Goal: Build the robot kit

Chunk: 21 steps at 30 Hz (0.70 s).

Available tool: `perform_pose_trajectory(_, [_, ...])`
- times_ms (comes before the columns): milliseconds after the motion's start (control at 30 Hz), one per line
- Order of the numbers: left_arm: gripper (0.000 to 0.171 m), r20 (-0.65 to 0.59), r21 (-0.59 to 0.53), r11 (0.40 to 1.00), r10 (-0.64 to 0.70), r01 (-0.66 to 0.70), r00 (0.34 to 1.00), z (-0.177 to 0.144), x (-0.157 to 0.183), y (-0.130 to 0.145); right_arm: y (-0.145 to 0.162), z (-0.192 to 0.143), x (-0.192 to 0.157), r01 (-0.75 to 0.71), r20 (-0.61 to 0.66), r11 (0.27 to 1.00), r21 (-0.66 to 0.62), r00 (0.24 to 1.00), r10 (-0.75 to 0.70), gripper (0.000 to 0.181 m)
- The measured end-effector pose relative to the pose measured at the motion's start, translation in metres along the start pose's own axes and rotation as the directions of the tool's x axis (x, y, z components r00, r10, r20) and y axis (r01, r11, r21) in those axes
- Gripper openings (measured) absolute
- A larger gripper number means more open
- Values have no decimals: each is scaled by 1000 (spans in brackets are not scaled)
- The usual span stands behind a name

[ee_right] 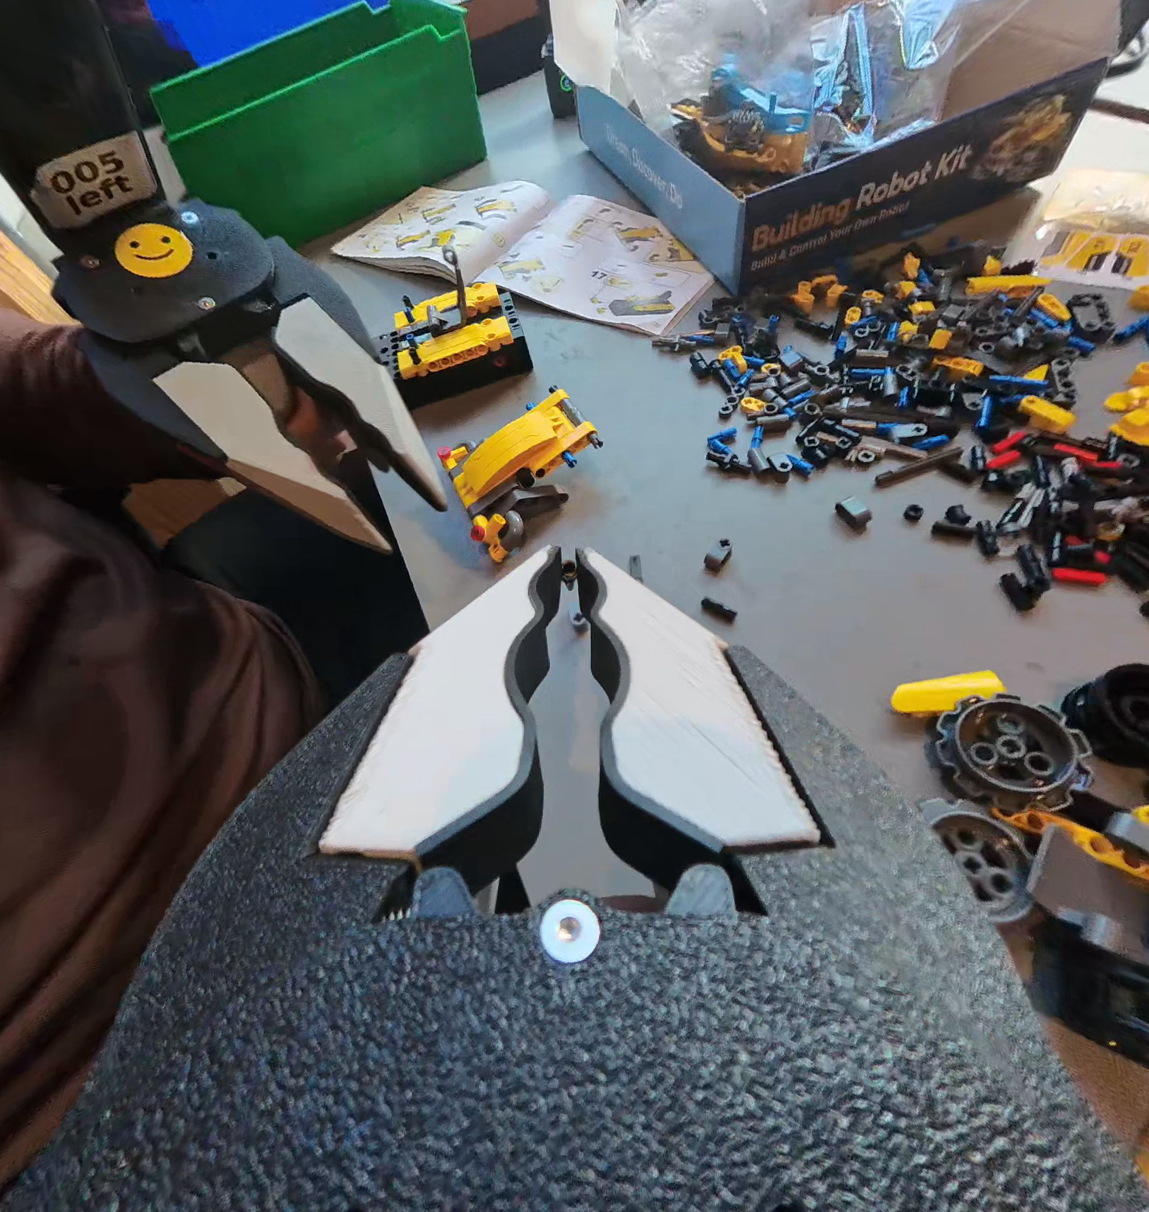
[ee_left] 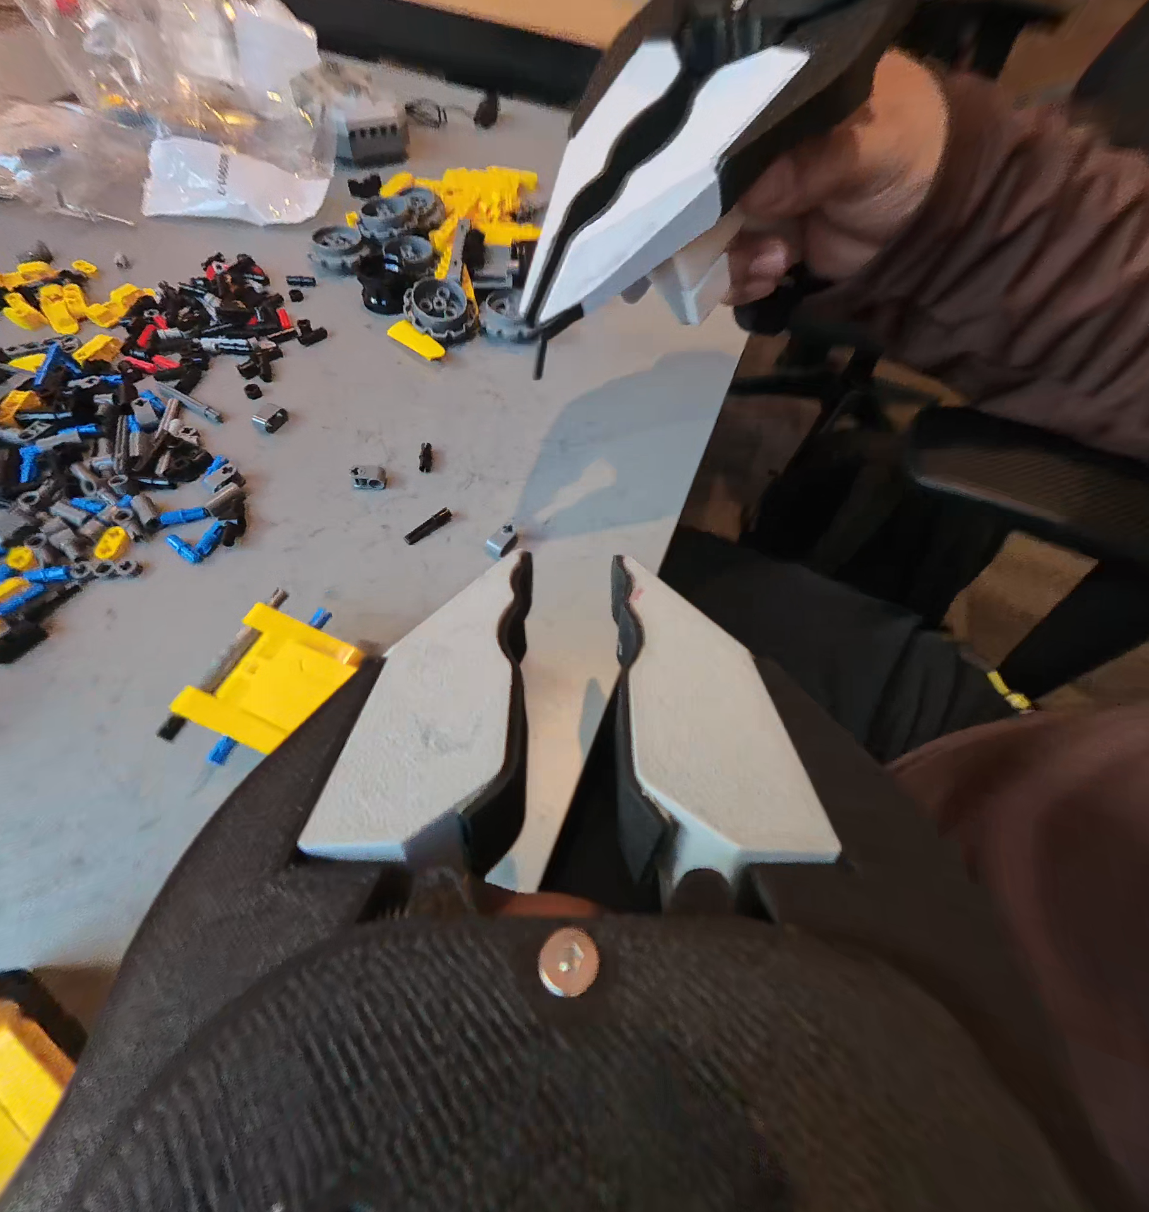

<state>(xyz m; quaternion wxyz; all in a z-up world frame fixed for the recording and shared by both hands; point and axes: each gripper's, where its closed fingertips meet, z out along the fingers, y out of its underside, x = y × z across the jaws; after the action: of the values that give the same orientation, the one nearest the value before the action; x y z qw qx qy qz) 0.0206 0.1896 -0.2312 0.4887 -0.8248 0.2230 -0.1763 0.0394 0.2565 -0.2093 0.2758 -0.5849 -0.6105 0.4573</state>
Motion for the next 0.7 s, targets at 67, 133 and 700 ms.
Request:
perform_pose_trajectory(67, [22, 29, -74, 994, 83, -81, 996, 11, -5, -1, 9, 3, 0, -14, -4, 1000, -10, 1000, 14, 1])
perform_pose_trajectory(133, [21, 34, -140, 977, 166, -160, 985, 21, -11, -4, 15, 7, -1, -52, 12, 999, -5, 999, 52, 1])
perform_pose_trajectory(700, [8, -115, -492, 787, 365, -372, 924, 65, -33, 32, 33, 20, 1, -117, 19, 993, -20, 993, 117, 1])
